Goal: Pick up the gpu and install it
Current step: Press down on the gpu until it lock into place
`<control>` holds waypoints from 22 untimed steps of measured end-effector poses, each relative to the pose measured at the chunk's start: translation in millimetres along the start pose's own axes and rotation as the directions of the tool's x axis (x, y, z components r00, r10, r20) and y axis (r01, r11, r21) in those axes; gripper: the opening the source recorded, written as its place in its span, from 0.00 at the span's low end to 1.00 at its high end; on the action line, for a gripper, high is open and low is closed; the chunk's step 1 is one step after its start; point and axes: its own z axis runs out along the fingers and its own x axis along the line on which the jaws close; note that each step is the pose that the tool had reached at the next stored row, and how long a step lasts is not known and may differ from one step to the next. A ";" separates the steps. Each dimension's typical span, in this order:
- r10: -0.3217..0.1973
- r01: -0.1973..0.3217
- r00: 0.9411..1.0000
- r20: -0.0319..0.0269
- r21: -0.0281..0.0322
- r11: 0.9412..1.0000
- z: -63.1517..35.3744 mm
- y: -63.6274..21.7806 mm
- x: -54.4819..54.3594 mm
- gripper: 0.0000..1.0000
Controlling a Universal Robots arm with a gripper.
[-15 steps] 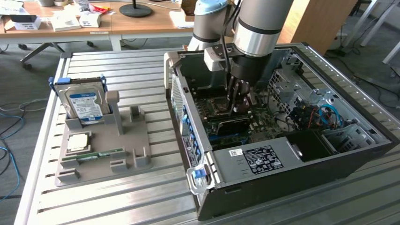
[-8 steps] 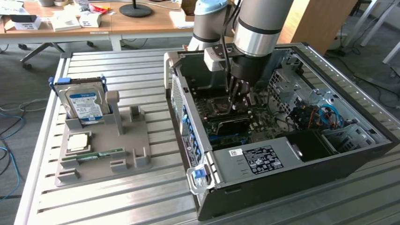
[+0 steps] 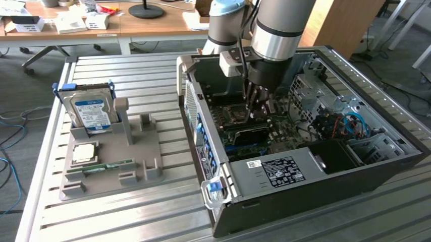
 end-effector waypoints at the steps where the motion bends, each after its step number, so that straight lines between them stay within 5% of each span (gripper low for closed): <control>1: 0.000 0.000 1.000 -0.001 0.000 1.000 1.8 1.0 -0.2 0.11; 22: 0.002 -0.002 1.000 -0.002 0.000 1.000 23.0 5.7 -4.0 0.11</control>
